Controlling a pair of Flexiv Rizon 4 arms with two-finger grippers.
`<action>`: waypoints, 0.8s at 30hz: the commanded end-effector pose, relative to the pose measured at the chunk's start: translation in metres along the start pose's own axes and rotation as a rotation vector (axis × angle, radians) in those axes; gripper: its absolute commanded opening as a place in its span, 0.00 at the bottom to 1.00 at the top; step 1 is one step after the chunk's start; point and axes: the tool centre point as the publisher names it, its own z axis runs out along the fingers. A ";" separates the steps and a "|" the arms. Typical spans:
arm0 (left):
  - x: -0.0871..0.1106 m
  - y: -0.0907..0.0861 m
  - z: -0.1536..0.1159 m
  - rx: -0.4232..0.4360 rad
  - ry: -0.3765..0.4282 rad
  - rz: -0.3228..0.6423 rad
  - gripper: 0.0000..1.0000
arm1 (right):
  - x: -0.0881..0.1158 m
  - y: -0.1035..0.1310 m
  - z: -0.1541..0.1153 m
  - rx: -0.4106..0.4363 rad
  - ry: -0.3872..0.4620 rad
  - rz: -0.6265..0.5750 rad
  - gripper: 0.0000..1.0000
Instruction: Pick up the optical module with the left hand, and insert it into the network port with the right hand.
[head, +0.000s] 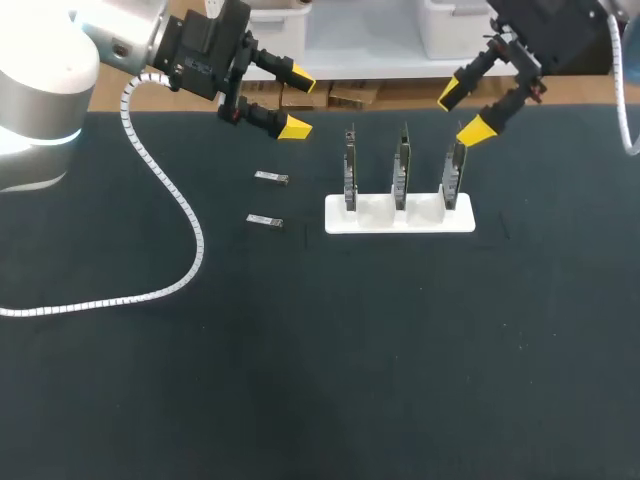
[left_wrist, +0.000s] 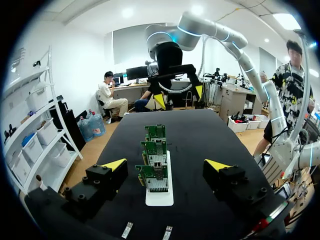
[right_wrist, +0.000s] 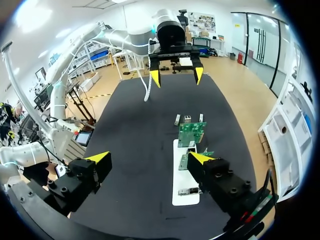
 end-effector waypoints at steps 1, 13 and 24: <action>-0.001 0.002 0.000 0.005 0.005 -0.002 1.00 | 0.000 -0.001 0.000 -0.003 0.002 -0.002 1.00; 0.001 0.001 0.000 0.004 0.030 0.026 1.00 | 0.000 -0.001 0.000 -0.003 0.002 -0.002 1.00; 0.056 -0.009 -0.031 0.020 0.269 -0.027 1.00 | 0.000 -0.001 0.000 -0.003 0.002 -0.002 1.00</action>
